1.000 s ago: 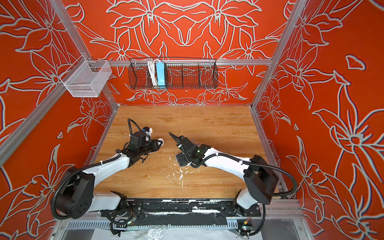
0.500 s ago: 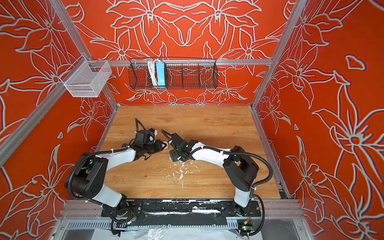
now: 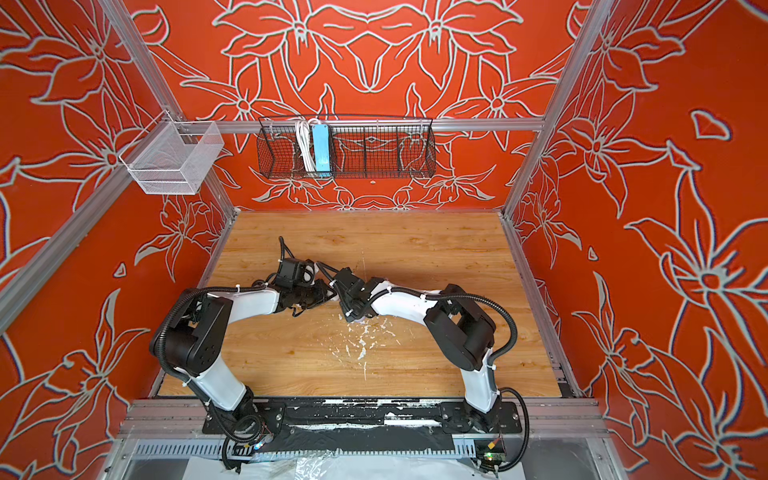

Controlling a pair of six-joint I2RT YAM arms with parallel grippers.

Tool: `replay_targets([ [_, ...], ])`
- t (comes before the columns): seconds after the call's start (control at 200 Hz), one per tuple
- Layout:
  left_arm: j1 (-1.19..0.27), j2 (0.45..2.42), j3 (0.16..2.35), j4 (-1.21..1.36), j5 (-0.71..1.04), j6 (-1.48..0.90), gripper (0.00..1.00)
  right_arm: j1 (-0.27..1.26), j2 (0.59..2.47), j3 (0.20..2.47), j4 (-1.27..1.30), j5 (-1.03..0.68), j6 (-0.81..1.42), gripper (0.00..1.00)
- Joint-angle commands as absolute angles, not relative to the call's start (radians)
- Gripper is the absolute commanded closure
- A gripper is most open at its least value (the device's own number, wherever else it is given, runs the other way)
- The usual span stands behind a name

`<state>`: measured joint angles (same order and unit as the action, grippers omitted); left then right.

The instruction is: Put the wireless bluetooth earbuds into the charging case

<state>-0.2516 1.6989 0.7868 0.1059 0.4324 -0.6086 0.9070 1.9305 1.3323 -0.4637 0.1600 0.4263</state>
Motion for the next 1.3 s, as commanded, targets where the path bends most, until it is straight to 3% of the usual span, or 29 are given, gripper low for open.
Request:
replay_targets([
  [0.0, -0.242, 1.7, 0.788, 0.06, 0.403, -0.621, 0.73, 0.902, 1.947, 1.36, -0.494, 0.163, 0.414, 0.38],
  [0.205, -0.242, 1.648, 0.789, 0.032, 0.389, -0.59, 0.53, 0.904, 1.917, 1.318, -0.463, 0.124, 0.368, 0.37],
  [0.646, -0.247, 1.352, 0.667, 0.102, 0.283, -0.536, 0.48, 0.911, 1.883, 1.237, -0.449, 0.155, 0.34, 0.28],
  [0.936, -0.247, 1.098, 0.525, 0.164, 0.12, -0.542, 0.46, 0.881, 1.954, 1.31, -0.491, 0.237, 0.4, 0.4],
  [1.296, -0.247, 1.049, 0.505, 0.176, 0.12, -0.538, 0.43, 0.811, 1.947, 1.284, -0.46, 0.211, 0.476, 0.4],
])
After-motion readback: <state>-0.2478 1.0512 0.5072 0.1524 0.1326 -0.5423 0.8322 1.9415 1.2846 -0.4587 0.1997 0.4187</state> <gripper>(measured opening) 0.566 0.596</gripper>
